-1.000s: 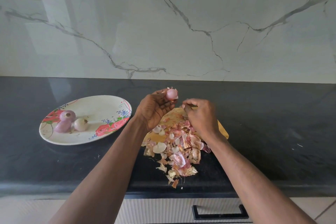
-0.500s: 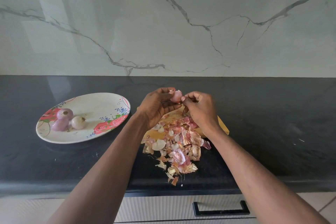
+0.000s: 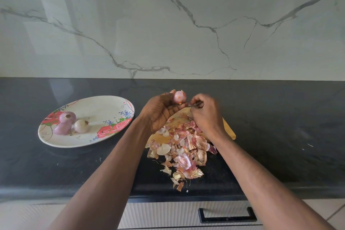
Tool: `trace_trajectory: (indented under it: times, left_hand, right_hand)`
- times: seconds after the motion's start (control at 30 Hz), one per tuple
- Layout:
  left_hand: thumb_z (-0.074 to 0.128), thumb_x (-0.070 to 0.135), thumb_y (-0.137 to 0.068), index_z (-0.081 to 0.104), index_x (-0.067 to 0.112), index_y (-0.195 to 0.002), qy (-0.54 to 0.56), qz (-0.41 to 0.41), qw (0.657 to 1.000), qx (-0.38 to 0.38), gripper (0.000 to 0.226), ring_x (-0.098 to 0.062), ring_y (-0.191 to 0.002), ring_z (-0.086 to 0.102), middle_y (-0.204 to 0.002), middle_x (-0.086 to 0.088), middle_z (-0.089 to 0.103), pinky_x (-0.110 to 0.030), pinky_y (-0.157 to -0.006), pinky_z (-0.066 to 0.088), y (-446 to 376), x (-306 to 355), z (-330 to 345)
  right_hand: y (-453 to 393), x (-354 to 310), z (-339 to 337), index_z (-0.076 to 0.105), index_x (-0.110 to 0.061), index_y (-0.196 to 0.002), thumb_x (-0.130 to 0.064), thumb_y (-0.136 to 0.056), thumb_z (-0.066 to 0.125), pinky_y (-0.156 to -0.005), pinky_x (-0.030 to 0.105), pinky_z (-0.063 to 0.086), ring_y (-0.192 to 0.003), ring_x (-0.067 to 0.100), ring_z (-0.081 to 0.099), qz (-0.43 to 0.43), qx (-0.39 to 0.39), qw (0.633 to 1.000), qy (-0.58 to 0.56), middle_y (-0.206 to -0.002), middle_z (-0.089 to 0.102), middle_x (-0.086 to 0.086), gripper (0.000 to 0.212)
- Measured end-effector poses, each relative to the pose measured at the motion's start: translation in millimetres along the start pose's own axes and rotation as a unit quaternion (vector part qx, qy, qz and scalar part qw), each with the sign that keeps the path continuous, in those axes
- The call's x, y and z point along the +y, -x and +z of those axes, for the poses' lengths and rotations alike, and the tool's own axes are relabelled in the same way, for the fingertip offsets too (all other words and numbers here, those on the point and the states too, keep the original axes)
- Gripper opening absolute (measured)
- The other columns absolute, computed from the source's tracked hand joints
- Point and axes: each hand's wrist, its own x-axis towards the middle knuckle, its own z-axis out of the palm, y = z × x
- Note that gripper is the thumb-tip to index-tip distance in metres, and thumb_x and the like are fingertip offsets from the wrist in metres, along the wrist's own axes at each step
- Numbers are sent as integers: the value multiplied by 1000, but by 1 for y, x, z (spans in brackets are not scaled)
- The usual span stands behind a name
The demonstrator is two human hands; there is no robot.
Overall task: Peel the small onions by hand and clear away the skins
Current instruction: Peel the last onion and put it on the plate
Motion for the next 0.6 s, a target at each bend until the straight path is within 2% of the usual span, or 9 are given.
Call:
trace_trajectory:
  times: [0.07, 0.13, 0.23, 0.33, 0.4, 0.47, 0.57, 0.6]
  left_hand:
    - [53, 0, -99, 59, -5, -110, 10, -4, 1000, 8, 14, -31, -82, 72, -93, -25, 72, -32, -75, 63, 0, 1, 0]
    - [54, -1, -98, 60, -5, -109, 0, -3, 1000, 16, 13, -27, -77, 74, -87, -21, 74, -33, -74, 63, -2, 0, -1]
    - [57, -1, -97, 64, -6, -103, -40, -4, 999, 15, 10, -23, -76, 73, -88, -18, 73, -33, -74, 64, -2, -2, -1]
    - [62, 2, -95, 67, -5, -96, -81, -2, 997, 6, 9, -23, -77, 72, -90, -18, 70, -34, -77, 63, -3, -4, -2]
    - [65, 5, -93, 65, -6, -99, -102, -2, 995, 6, 12, -26, -78, 72, -93, -20, 70, -32, -73, 64, -2, -4, -1]
    - [64, 7, -94, 63, -6, -104, -98, -3, 995, 3, 16, -31, -81, 72, -98, -23, 71, -31, -71, 63, -2, -4, 0]
    - [57, 2, -98, 61, -3, -104, -61, -3, 998, 3, 10, -34, -83, 72, -102, -24, 70, -32, -72, 63, 0, -2, 1]
    - [55, 1, -99, 60, -3, -105, -49, -4, 999, 4, 9, -34, -82, 72, -101, -24, 71, -32, -72, 63, 0, -1, 1]
  right_hand:
    - [0, 3, 0, 76, -8, -83, -2, -88, 69, -73, 30, 56, -79, 7, 63, -39, 16, 999, 9, -83, 65, -8, 10]
    - [2, 1, -2, 78, -10, -95, -13, -89, 74, -74, 24, 57, -81, 3, 65, -58, 32, 998, -21, -88, 69, -8, 8]
    - [3, 1, -1, 75, -10, -112, -17, -87, 77, -75, 20, 56, -88, 8, 66, -117, 30, 992, -41, -102, 70, -1, 26]
    - [5, 0, 1, 79, -14, -100, -11, -87, 76, -71, 20, 54, -86, 11, 63, -147, 18, 989, -25, -96, 68, 0, 14]
    - [3, 1, 2, 78, -11, -92, -9, -90, 73, -69, 25, 54, -82, 11, 64, -118, 42, 992, -19, -90, 69, 0, 6]
    - [-1, 5, 1, 75, -8, -89, -7, -92, 69, -65, 30, 54, -77, 13, 65, -67, 70, 995, -7, -85, 71, 1, 7]
    - [-2, 10, 1, 77, -7, -98, 0, -91, 66, -74, 35, 59, -85, 17, 69, -45, 70, 996, 38, -94, 75, 5, 14]
    - [-1, 10, 1, 78, -6, -96, -1, -90, 67, -72, 38, 60, -82, 18, 70, -52, 62, 996, 45, -93, 76, 5, 14]
